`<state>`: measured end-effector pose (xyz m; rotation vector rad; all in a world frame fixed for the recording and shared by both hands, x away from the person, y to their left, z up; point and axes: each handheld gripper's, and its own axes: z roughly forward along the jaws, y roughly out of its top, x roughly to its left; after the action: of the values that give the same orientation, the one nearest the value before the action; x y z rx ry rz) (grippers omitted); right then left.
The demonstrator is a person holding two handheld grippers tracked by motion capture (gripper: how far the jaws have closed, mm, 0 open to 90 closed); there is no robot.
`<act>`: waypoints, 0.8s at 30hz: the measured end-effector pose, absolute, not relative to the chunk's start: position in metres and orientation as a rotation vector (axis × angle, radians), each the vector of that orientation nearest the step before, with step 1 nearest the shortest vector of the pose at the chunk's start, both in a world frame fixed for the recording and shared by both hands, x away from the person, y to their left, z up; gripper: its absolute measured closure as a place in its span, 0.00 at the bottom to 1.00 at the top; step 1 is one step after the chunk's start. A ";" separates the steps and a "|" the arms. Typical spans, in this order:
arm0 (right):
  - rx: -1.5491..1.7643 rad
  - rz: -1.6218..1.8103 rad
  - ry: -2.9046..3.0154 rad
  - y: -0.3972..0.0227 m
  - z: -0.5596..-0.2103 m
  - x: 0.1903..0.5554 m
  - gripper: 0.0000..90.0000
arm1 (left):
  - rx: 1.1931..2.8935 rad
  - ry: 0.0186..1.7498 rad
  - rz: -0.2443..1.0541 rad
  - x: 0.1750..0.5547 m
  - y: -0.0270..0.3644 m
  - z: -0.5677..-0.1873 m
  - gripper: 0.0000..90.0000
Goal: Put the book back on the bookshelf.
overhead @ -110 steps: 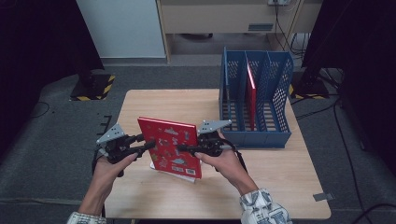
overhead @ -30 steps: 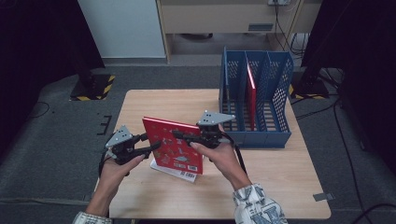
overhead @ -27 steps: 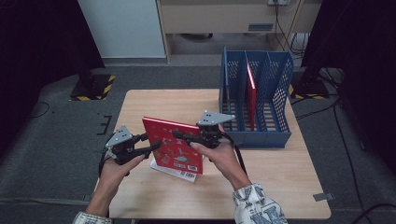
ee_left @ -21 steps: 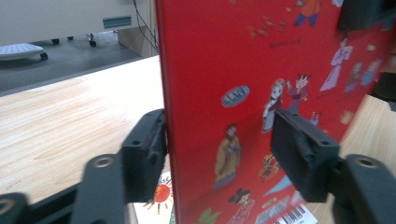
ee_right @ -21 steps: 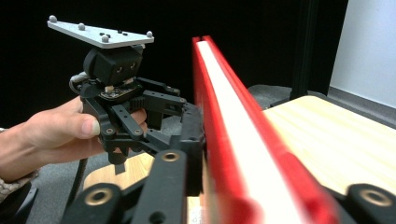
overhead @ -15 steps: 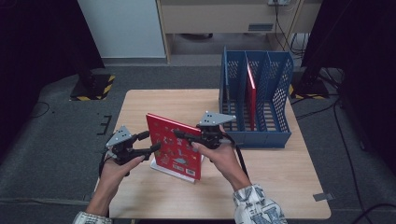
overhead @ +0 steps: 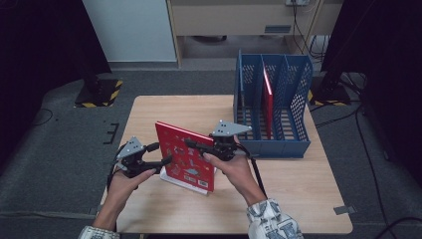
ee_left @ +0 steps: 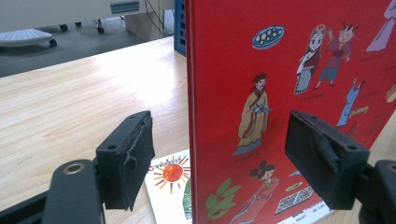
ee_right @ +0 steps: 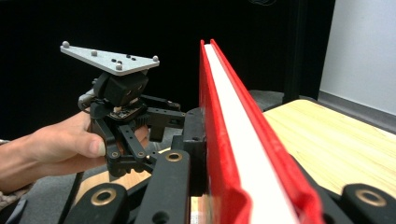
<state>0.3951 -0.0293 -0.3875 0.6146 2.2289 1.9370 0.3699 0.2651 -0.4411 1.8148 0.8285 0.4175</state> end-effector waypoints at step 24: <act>0.728 1.899 2.102 -0.057 -0.368 0.395 0.89 | 1.977 1.037 0.560 0.384 0.293 -0.481 0.06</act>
<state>0.3952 -0.0572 -0.3683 0.7279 2.1018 1.8992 0.3837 0.2933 -0.4813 1.9775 1.0373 0.5604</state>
